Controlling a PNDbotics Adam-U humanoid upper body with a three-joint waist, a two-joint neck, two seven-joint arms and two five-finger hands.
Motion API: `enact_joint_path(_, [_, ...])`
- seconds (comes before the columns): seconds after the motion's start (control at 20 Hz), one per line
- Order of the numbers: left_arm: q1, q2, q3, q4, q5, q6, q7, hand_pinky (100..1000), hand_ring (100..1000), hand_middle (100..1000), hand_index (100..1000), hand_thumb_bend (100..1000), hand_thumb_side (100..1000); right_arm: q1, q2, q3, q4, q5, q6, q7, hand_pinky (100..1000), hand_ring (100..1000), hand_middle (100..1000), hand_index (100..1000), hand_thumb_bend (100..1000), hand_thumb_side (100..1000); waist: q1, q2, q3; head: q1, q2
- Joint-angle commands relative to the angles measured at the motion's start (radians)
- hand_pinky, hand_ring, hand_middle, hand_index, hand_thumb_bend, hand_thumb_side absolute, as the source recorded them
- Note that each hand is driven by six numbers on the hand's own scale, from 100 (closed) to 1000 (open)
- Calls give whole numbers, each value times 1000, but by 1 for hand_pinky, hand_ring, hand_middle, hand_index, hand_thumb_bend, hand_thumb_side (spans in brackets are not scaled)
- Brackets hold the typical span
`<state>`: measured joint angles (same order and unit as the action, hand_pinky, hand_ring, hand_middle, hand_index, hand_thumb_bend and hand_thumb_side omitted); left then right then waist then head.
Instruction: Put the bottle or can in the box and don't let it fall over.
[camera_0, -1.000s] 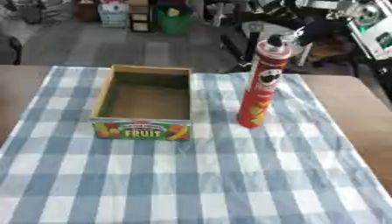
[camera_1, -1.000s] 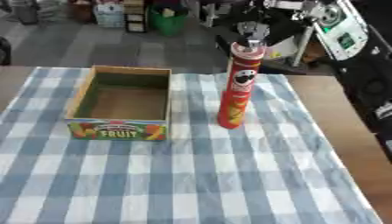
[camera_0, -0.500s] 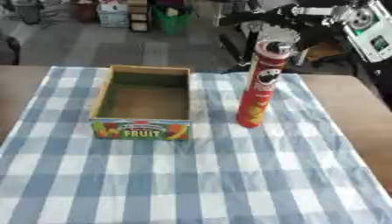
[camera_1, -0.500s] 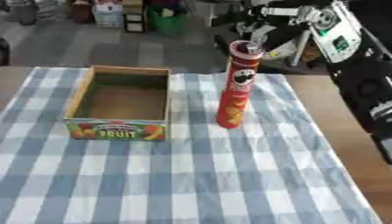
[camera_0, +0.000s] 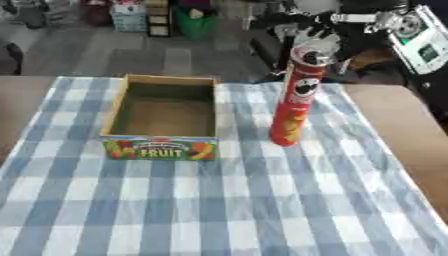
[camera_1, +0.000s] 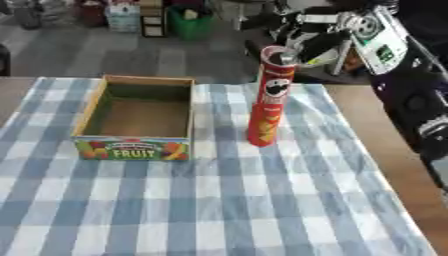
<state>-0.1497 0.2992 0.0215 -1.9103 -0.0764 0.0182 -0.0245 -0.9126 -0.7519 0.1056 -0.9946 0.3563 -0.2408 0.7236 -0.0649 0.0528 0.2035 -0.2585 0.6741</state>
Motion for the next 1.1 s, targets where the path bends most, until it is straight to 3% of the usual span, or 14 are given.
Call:
enact_joint_path(0.05, [-9, 6, 1, -9, 2, -2, -5, 688, 530, 519, 688, 315, 465, -17, -20, -8, 6, 2, 6, -1, 918, 943, 963, 994, 344, 487, 5, -8, 1, -5, -2])
enact_joint_path(1.1, [-11, 5, 3, -13, 4, -5, -17, 688, 530, 520, 693, 314, 469, -24, -9, -3, 31, 105, -10, 54, 872, 903, 941, 973, 331, 441, 4, -7, 11, -14, -3])
